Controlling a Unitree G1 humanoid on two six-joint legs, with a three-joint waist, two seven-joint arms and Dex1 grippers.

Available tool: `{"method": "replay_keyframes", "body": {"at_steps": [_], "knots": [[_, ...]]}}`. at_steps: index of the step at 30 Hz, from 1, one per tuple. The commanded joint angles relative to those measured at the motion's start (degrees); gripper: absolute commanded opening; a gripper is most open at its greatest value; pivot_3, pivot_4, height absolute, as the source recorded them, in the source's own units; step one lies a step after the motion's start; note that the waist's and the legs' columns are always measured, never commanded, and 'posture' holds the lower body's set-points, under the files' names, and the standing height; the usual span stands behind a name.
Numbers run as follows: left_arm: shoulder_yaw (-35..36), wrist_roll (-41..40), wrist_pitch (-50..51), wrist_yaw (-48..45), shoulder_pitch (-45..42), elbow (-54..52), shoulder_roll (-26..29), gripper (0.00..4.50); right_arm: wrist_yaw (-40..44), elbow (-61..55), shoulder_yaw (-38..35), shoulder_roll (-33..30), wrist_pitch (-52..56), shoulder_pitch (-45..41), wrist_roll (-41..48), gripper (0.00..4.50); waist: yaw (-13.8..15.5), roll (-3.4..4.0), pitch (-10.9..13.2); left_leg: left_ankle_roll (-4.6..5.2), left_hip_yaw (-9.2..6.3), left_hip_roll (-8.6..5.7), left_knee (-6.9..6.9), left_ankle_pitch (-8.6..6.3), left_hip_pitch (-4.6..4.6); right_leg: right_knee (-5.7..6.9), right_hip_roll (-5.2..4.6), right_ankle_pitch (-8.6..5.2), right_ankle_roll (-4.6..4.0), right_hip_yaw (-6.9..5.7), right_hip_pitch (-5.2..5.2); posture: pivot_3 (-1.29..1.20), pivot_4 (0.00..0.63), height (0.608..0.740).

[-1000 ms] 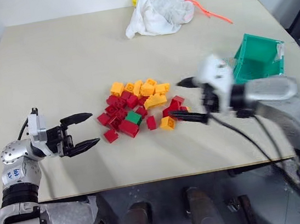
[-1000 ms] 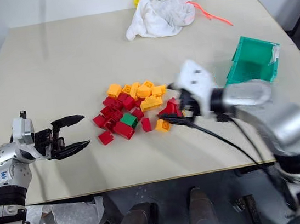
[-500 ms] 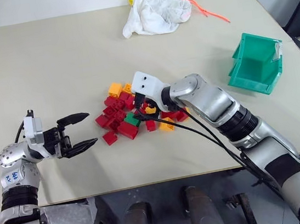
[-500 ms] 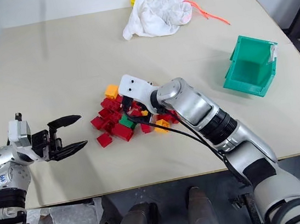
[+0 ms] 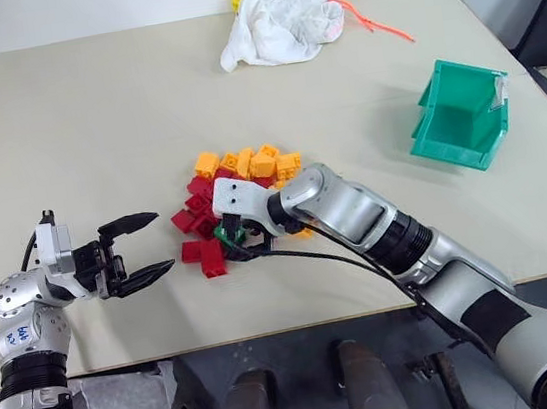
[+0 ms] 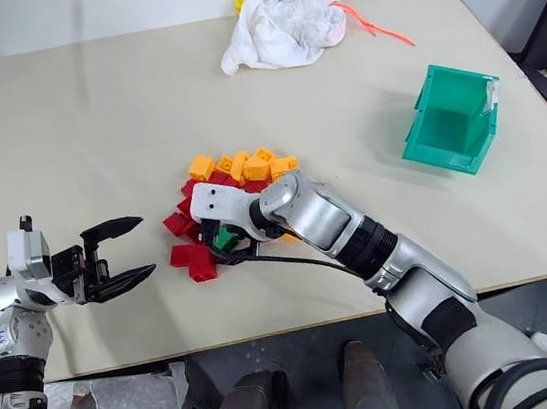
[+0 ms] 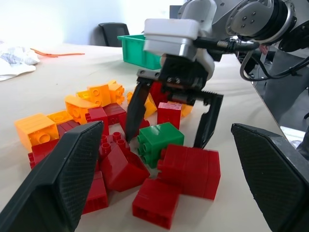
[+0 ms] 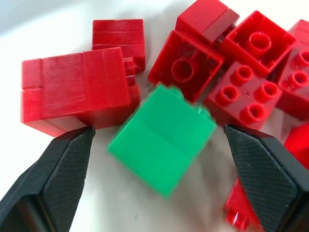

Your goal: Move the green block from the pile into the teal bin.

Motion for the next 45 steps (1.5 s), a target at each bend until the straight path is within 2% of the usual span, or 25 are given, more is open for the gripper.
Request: {"method": "replay_keyframes", "body": {"at_steps": [1, 5, 8, 10, 18, 22, 24, 26, 30, 33, 36, 41, 45], "knots": [[1.6, 0.2, -0.2, -4.6, 0.0, -1.5, -0.1, 4.5, -1.0, 1.9, -2.7, 0.8, -0.2, -0.2, -1.1, 4.06, 0.2, 0.0, 0.0, 0.0, 0.0, -0.01, 0.0, 0.0, 0.0, -0.01, 0.0, 0.0, 0.0, 0.0, 0.0, 0.0, 0.15, 0.74], [1.3, 0.5, 0.1, -4.5, -0.6, -1.4, -0.6, 4.5, 1.1, -6.2, -4.9, -2.0, 3.5, 1.4, 0.3, 2.97, 0.4, 0.01, 0.0, 0.01, -0.02, -0.01, -0.01, -0.01, -0.03, -0.02, 0.0, 0.0, 0.0, 0.0, -0.03, 0.0, 0.15, 0.74], [1.0, 0.9, 0.5, -4.8, -1.0, -1.5, -1.1, 4.5, 1.6, -12.3, -6.6, -4.3, 5.9, 3.1, 1.1, 1.92, 0.3, 0.01, 0.0, 0.04, -0.04, -0.04, -0.02, -0.04, -0.09, -0.05, 0.0, 0.0, 0.0, -0.01, -0.07, 0.0, 0.15, 0.74], [0.6, 1.2, 0.7, -5.0, -1.2, -1.7, -1.4, 4.5, 1.7, -16.4, -8.2, -5.4, 6.6, 4.4, 2.0, 1.47, 0.4, 0.01, 0.0, 0.04, -0.04, -0.04, -0.04, -0.04, -0.09, -0.06, 0.0, 0.0, 0.0, -0.02, -0.08, 0.0, 0.15, 0.74], [-3.8, 4.2, 2.2, -3.7, -4.0, -6.1, -3.6, 4.5, 1.7, -35.2, -20.4, -12.0, 12.7, 9.5, 10.0, 1.47, 0.6, 0.0, 0.0, 0.04, 0.0, -0.01, -0.04, -0.05, -0.09, -0.14, 0.0, 0.0, 0.0, -0.02, -0.04, 0.0, 0.15, 0.74], [-6.3, 6.6, 2.3, -1.2, -5.6, -8.1, -5.6, 4.5, -0.3, -40.0, -26.3, -16.8, 14.5, 12.8, 11.5, 1.47, 0.8, 0.0, 0.0, 0.06, 0.01, -0.03, -0.04, -0.07, -0.1, -0.2, 0.0, 0.0, 0.0, -0.02, 0.0, 0.0, 0.15, 0.74], [-7.9, 8.7, 1.9, 1.2, -7.3, -8.5, -7.8, 4.5, -1.9, -41.8, -30.6, -21.4, 15.4, 16.0, 10.7, 1.47, 1.2, 0.0, 0.0, 0.09, 0.02, -0.04, -0.04, -0.07, -0.1, -0.23, -0.01, 0.0, 0.0, -0.01, 0.02, 0.0, 0.15, 0.74], [-9.5, 11.1, 1.5, 4.6, -9.5, -8.5, -11.0, 4.5, -3.2, -42.0, -36.7, -29.2, 15.7, 20.5, 8.4, 1.47, 2.2, 0.0, 0.0, 0.1, 0.05, -0.06, -0.04, -0.08, -0.12, -0.3, -0.01, 0.01, 0.02, -0.02, 0.03, 0.0, 0.15, 0.74], [-10.9, 14.5, 2.2, 10.3, -12.1, -8.8, -14.9, 4.5, -5.3, -37.6, -44.7, -40.2, 12.8, 26.7, 5.1, 1.47, 3.3, 0.0, 0.0, 0.25, 0.18, -0.4, -0.03, -0.1, -0.22, -0.51, -0.06, 0.08, 0.15, 0.03, 0.03, 0.0, 0.15, 0.74], [-12.0, 17.3, 2.0, 13.9, -14.3, -8.2, -17.0, 4.5, -6.1, -32.0, -47.1, -44.8, 8.2, 29.6, 3.1, 1.47, 3.0, 0.0, 0.0, 0.26, 0.34, -0.34, -0.07, -0.11, -0.2, -0.6, -0.05, 0.1, 0.2, 0.06, 0.02, 0.0, 0.15, 0.74], [-13.3, 19.8, 2.4, 17.7, -17.0, -7.2, -19.4, 4.5, -8.0, -23.7, -48.5, -46.3, 2.4, 29.7, 1.3, 1.47, 3.0, -0.01, 0.0, 0.27, 0.48, -0.31, -0.02, -0.09, -0.14, -0.6, -0.04, 0.14, 0.26, 0.1, 0.07, 0.0, 0.15, 0.74], [-14.0, 23.5, 2.2, 23.1, -21.7, -2.8, -22.6, 4.5, -9.8, -9.2, -47.1, -44.8, -8.2, 25.3, -0.1, 1.47, 3.0, 0.01, 0.0, 0.35, 0.66, -0.34, 0.0, -0.04, -0.08, -0.59, -0.08, 0.21, 0.37, 0.26, 0.08, 0.0, 0.15, 0.74], [-13.9, 24.6, 1.6, 24.4, -24.0, 0.1, -23.8, 4.5, -11.7, 2.5, -44.8, -43.6, -15.9, 19.7, -2.5, 2.84, 2.8, 0.01, 0.0, 0.35, 0.69, -0.32, -0.02, -0.03, -0.08, -0.63, -0.08, 0.22, 0.38, 0.27, 0.06, 0.0, 0.15, 0.74]]}}
